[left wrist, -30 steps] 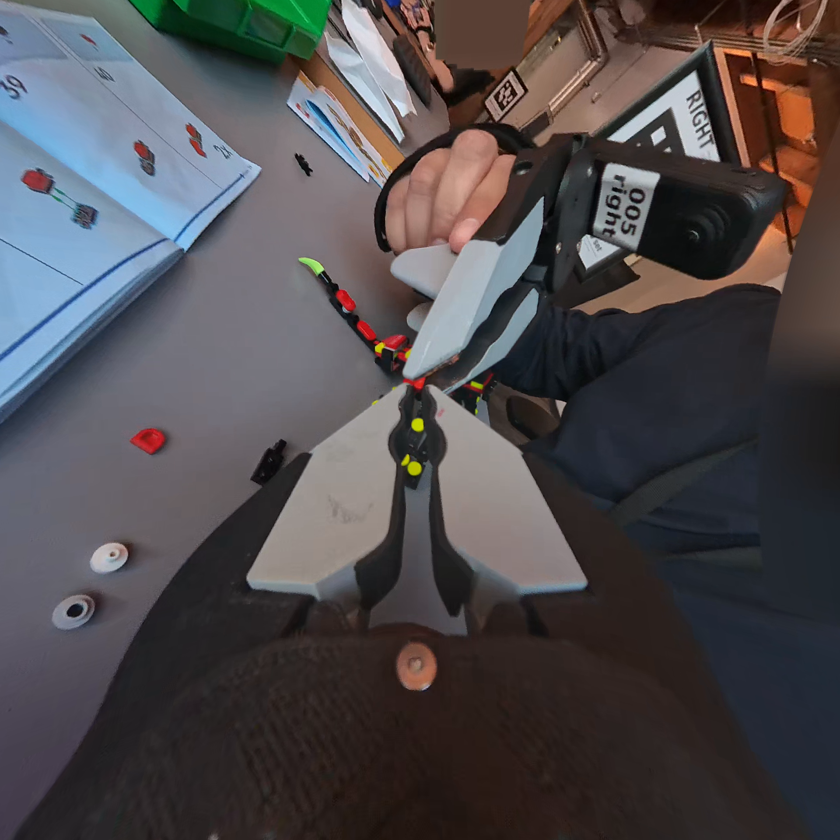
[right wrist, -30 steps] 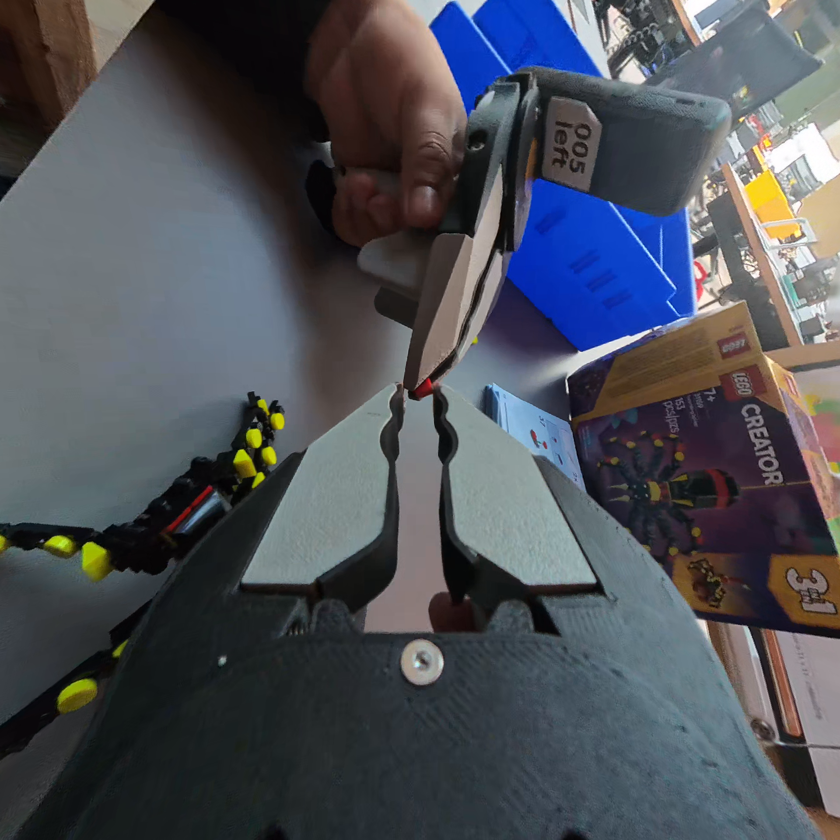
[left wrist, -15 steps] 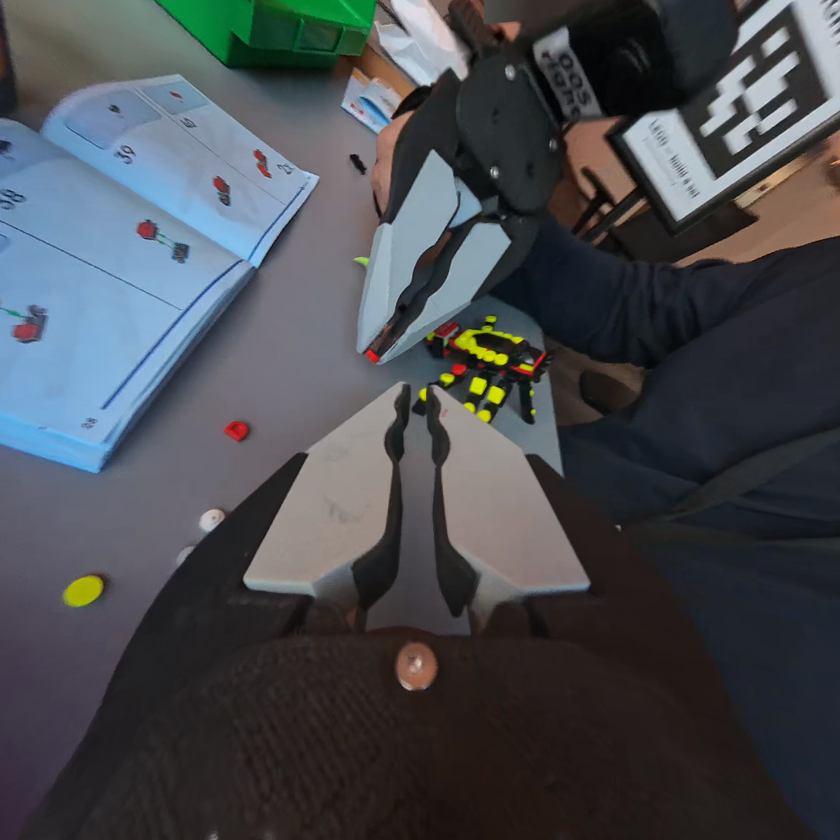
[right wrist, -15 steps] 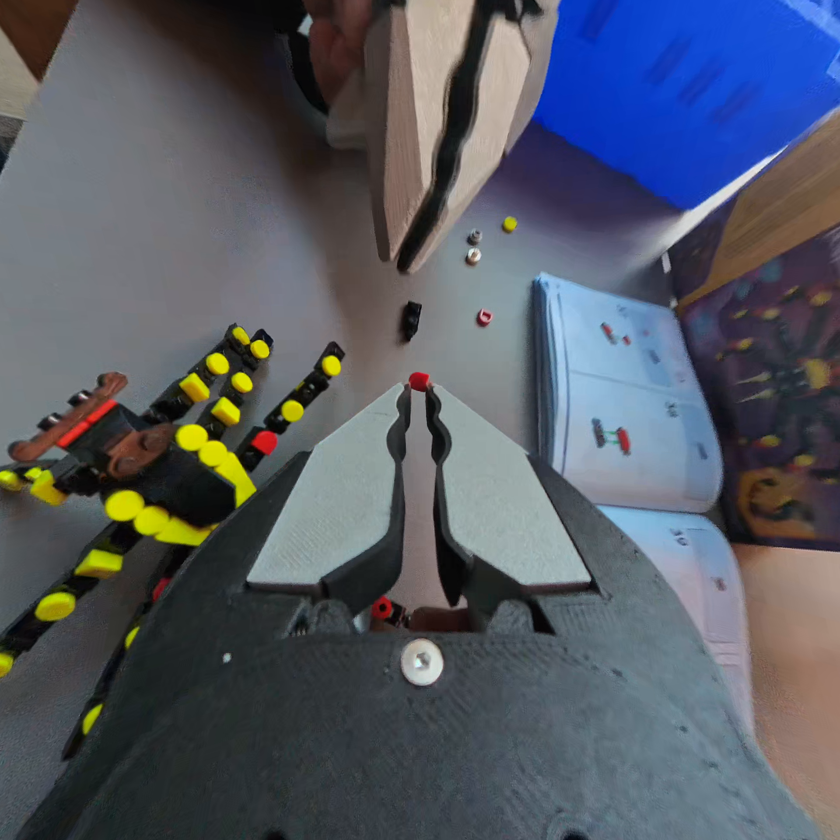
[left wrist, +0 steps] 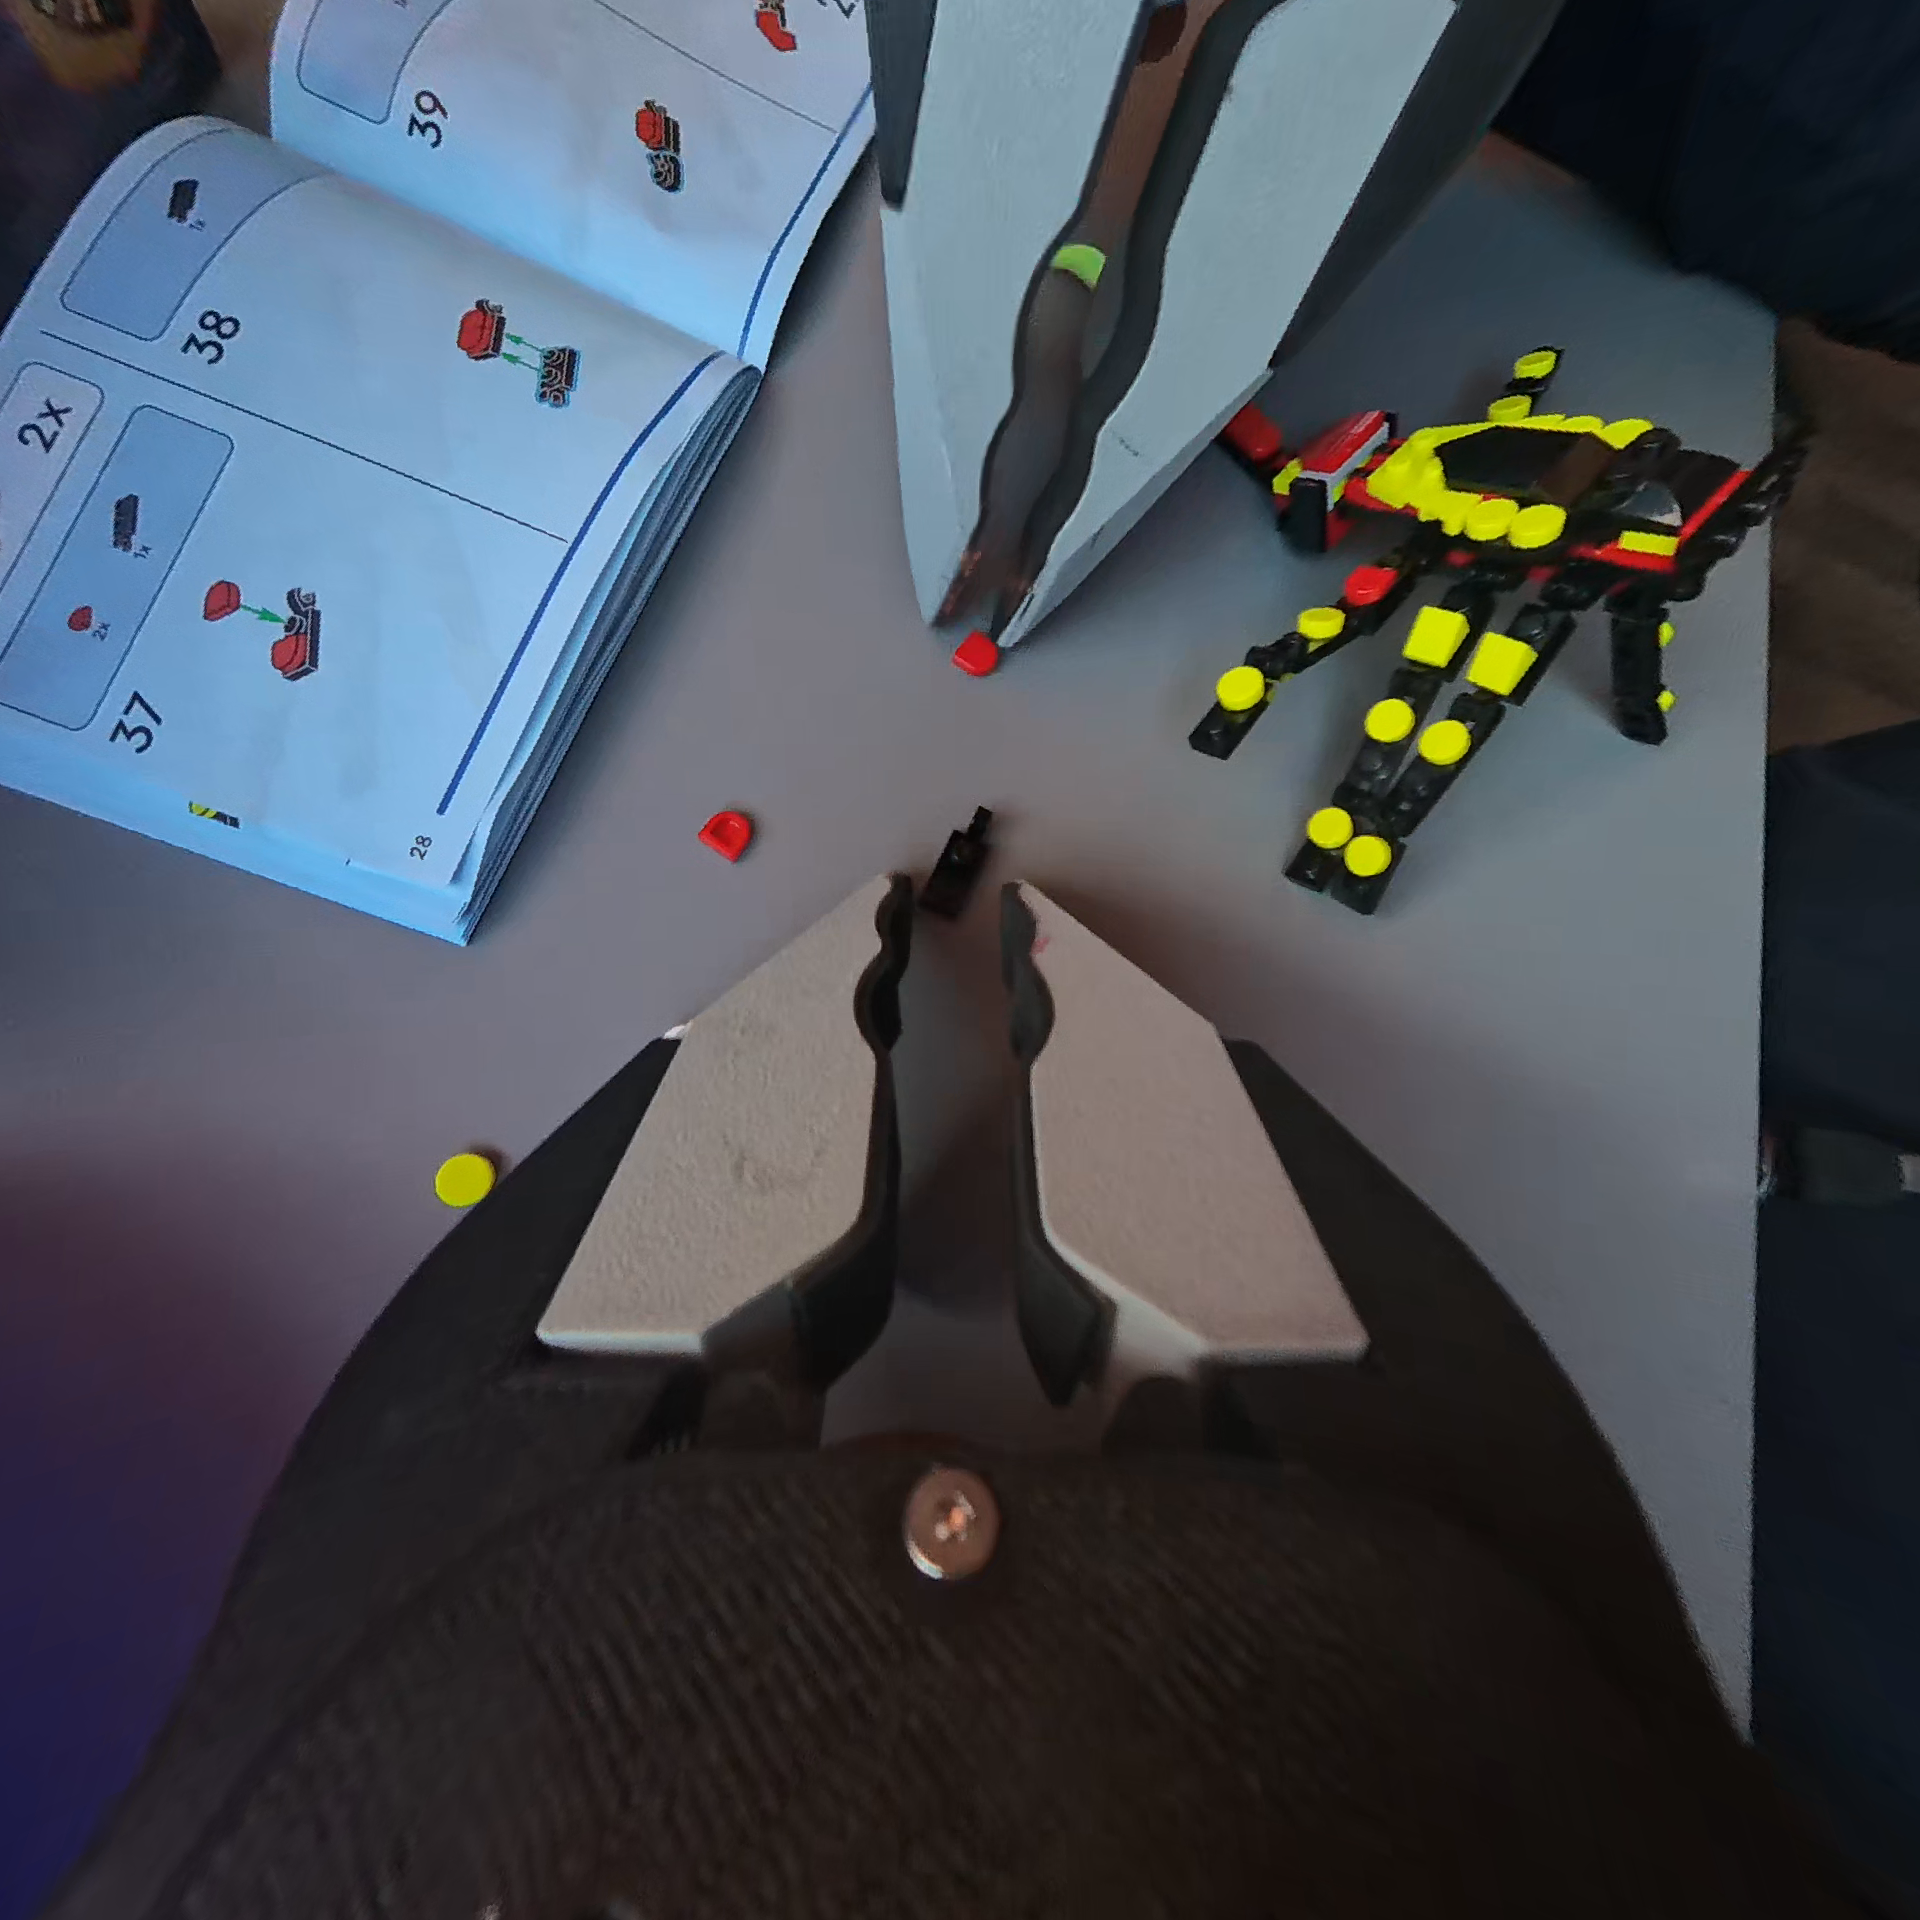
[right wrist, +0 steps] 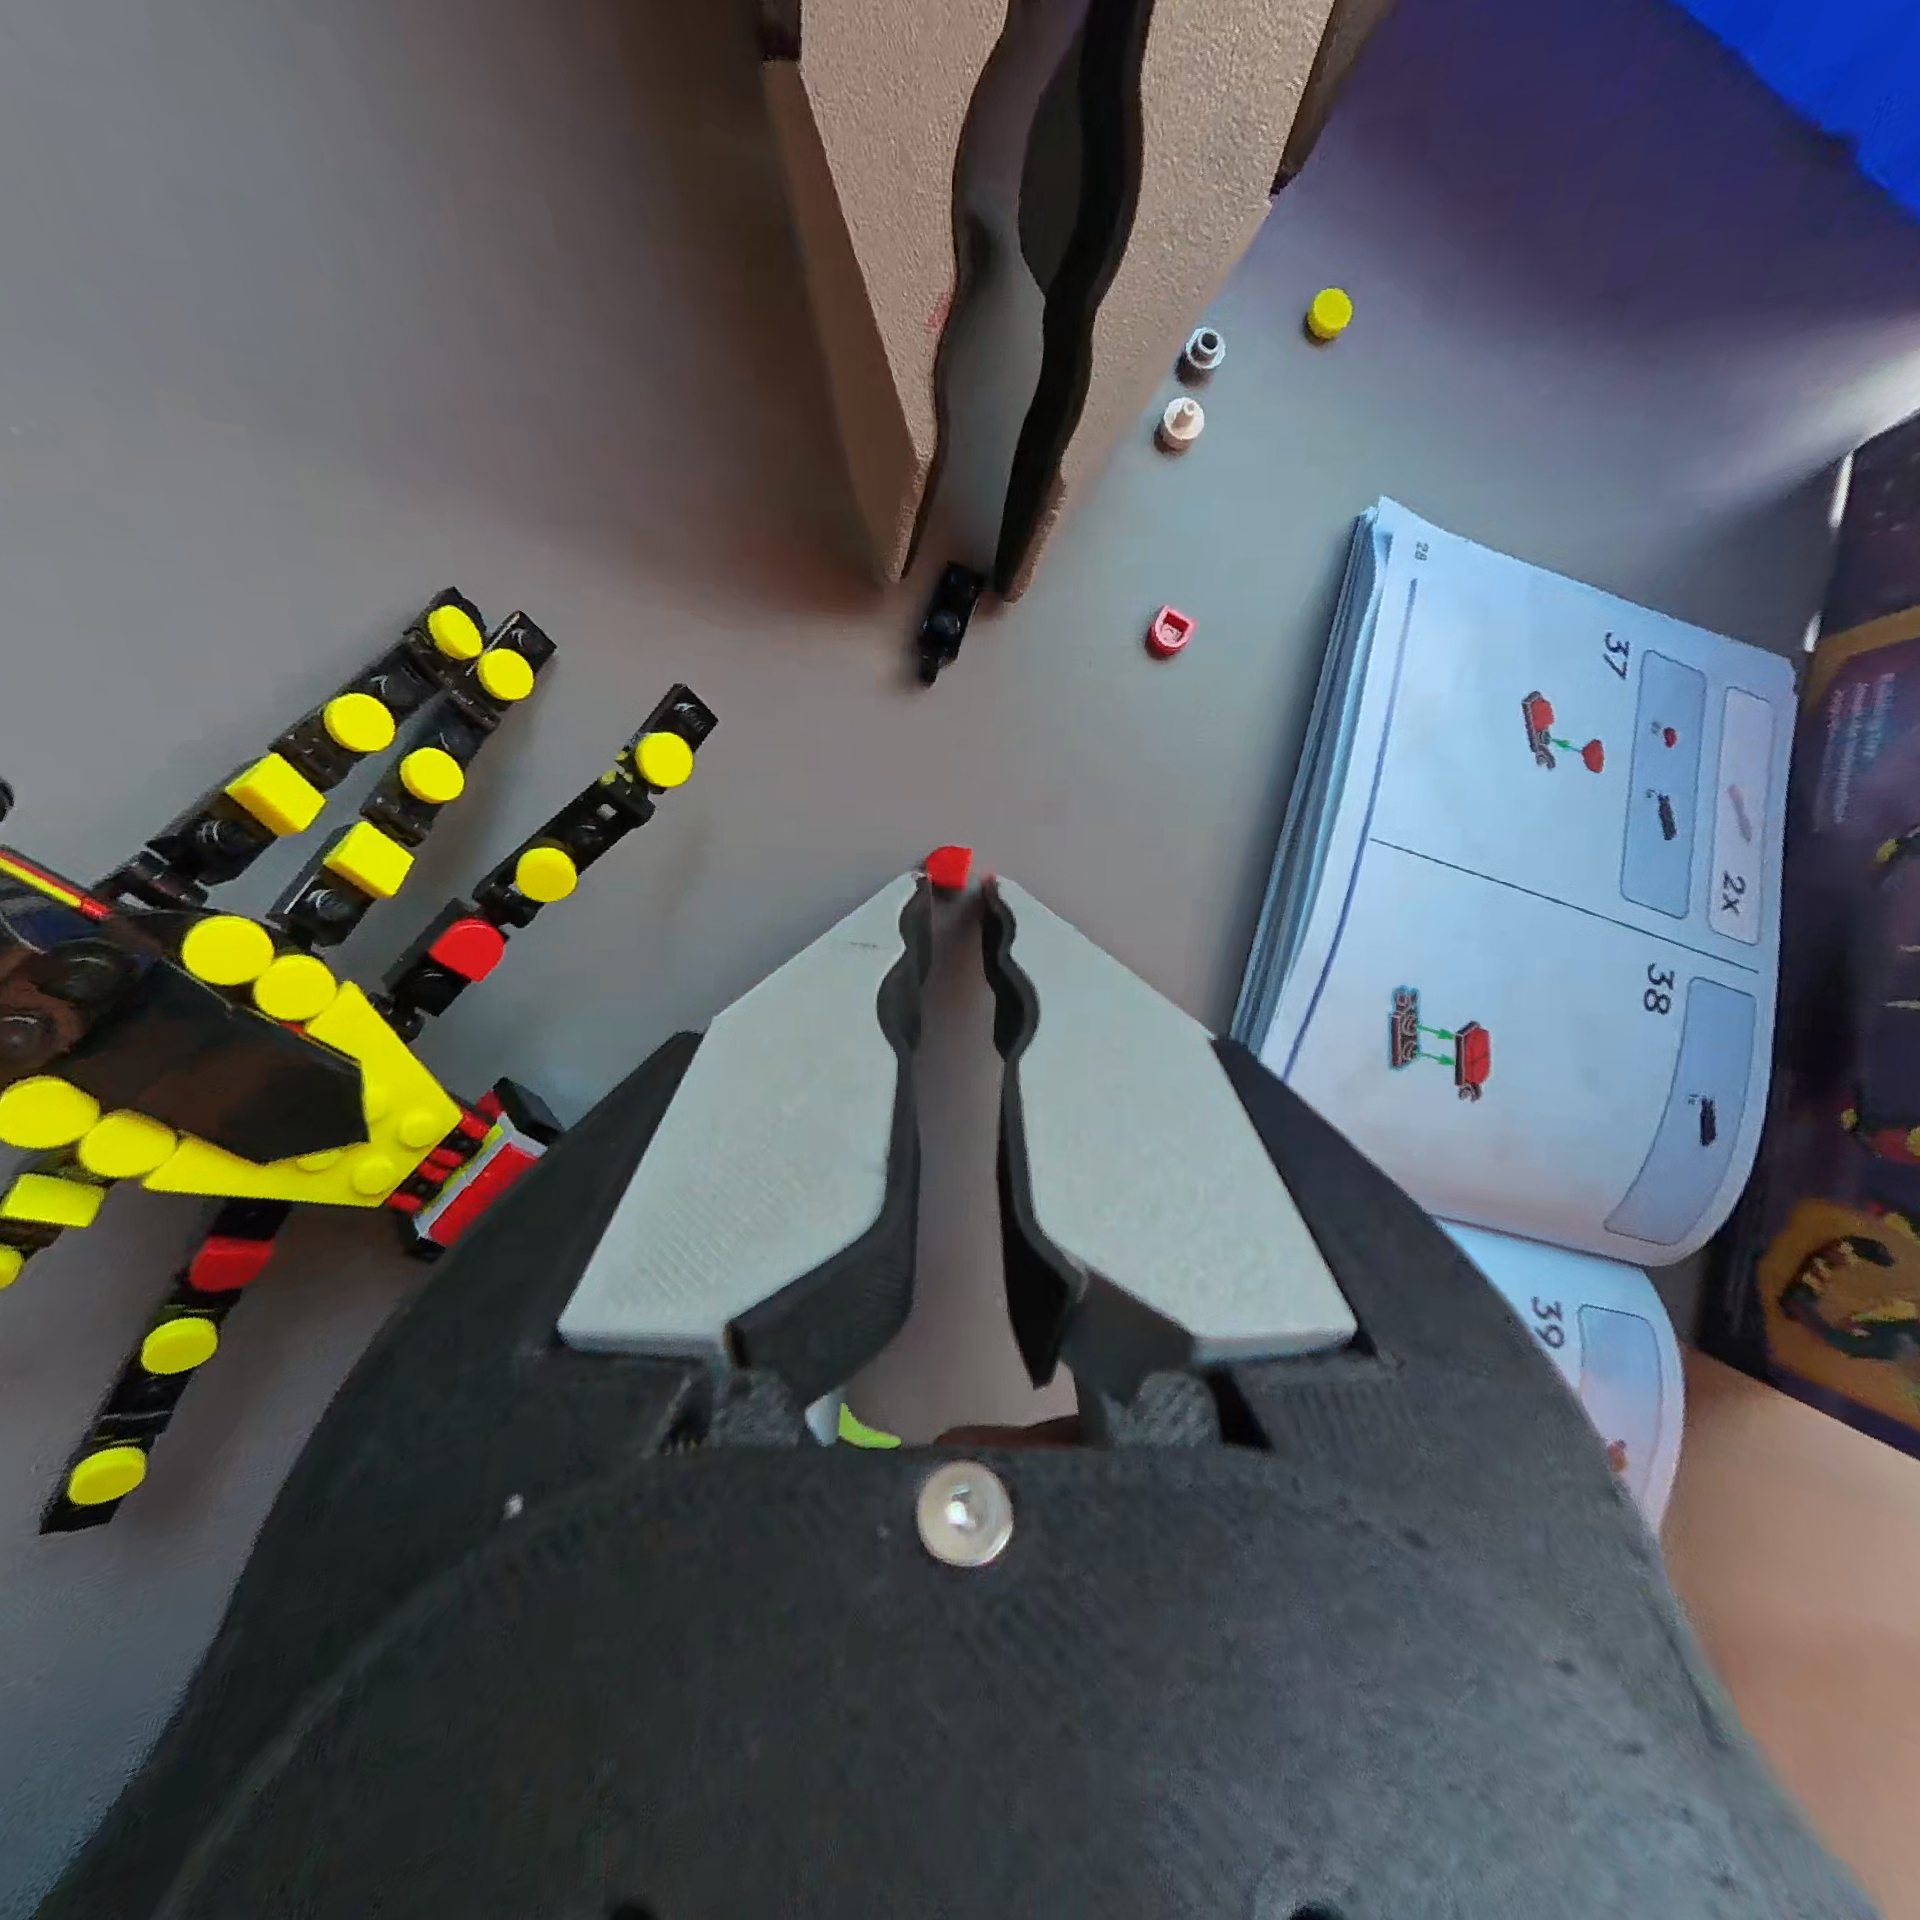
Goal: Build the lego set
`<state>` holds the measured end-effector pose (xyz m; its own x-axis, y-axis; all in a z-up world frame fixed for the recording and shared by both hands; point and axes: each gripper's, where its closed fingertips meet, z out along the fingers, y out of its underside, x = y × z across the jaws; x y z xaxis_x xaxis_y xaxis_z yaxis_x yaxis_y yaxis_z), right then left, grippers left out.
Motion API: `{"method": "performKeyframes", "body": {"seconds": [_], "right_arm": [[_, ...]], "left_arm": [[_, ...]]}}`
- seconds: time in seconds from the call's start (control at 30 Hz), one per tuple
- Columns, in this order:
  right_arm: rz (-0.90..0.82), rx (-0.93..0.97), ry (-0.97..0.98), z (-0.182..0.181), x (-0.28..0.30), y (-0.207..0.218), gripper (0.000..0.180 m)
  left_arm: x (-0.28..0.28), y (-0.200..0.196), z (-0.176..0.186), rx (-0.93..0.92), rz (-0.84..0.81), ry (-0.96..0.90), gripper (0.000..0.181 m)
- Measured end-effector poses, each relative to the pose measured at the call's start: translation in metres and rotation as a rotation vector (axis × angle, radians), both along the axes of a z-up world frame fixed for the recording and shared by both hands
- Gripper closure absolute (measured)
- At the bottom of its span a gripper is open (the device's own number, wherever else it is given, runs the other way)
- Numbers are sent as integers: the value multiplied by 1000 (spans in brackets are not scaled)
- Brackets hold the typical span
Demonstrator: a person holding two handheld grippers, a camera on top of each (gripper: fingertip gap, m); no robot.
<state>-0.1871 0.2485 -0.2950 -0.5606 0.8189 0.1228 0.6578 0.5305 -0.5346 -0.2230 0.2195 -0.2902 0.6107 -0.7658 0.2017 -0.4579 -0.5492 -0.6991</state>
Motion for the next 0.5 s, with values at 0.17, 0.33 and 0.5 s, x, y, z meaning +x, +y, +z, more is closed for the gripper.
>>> {"method": "performKeyframes", "body": {"seconds": [0.17,0.33,0.5], "right_arm": [[-37,47,-2,1,0,9,168],[-38,6,2,2,3,-2,164],[-86,65,38,2,-7,12,164]], "left_arm": [[0,1,-1,24,-4,28,167],[0,1,-1,20,-1,19,168],[2,1,0,20,-4,9,166]]}}
